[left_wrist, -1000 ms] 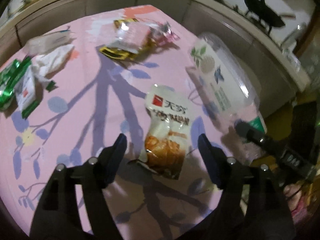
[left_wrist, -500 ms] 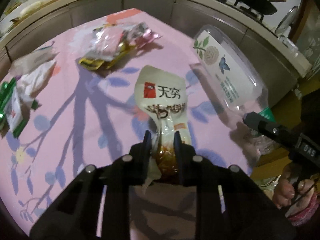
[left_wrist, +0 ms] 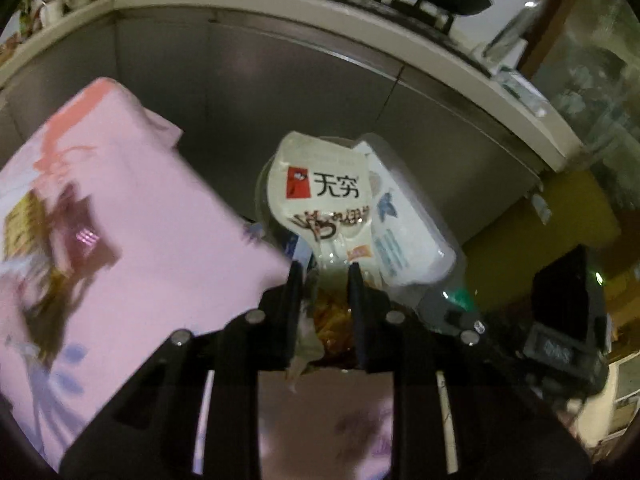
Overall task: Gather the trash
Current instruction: 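Carry pouch and bottle over the bin and open both grippers, then grasp the green crushed can with the left gripper while the right gripper grasps the tissue pack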
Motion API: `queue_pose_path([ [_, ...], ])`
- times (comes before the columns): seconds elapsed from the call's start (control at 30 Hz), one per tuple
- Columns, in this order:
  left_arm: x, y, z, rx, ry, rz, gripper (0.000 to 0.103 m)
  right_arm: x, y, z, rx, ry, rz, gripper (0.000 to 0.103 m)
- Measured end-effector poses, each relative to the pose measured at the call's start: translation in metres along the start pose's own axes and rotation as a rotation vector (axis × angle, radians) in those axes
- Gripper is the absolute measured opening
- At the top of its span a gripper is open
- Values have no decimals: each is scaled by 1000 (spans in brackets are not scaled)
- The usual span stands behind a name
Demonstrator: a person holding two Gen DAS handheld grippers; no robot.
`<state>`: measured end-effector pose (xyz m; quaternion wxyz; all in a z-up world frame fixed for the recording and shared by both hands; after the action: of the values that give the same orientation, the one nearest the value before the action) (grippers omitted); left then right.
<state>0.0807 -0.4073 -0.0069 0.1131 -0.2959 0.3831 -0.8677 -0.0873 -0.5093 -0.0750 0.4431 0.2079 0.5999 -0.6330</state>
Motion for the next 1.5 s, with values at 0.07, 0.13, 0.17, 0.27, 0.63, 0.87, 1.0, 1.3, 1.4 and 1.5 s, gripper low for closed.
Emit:
queue_pose_path([
  [0.07, -8, 29, 22, -43, -24, -19, 23, 6, 5, 13, 11, 73, -1, 39],
  [0.13, -19, 50, 34, -77, -72, -10, 31, 5, 12, 23, 25, 99, -24, 47],
  [0.17, -27, 62, 38, -99, -120, -17, 40, 6, 14, 28, 34, 107, -35, 51],
  [0.27, -43, 75, 41, -114, -224, -45, 48, 4, 16, 34, 61, 97, -28, 63],
  [0.63, -41, -46, -5, 176, -70, 33, 48, -34, -17, -2, 287, -183, -84, 64],
  [0.87, -95, -149, -105, 296, -134, 163, 48, -102, 16, -69, 217, -477, -63, 61],
  [1.0, -136, -204, -163, 334, -240, 246, 48, -140, 42, -112, 103, -621, -14, 52],
  [1.3, -246, -335, -248, 531, -551, 396, 58, -238, 122, -196, -228, -794, 93, 50],
  [1.4, -285, -357, -259, 606, -675, 343, 68, -271, 163, -205, -359, -763, 94, 51],
  [1.5, -318, -360, -256, 641, -755, 263, 72, -294, 209, -201, -478, -668, 69, 52],
])
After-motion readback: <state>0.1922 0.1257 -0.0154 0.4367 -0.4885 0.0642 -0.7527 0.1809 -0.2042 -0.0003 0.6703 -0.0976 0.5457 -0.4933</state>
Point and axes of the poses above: each gripper's, at about its wrist camera, not at the fingertips, and y roughly the way its jaws point, x to its right, z to its top, the point moved 2 cm from there along y, roughly the way its jaws point, and after that the axes turned 12 degrees about -z, right-handed, at the moved point
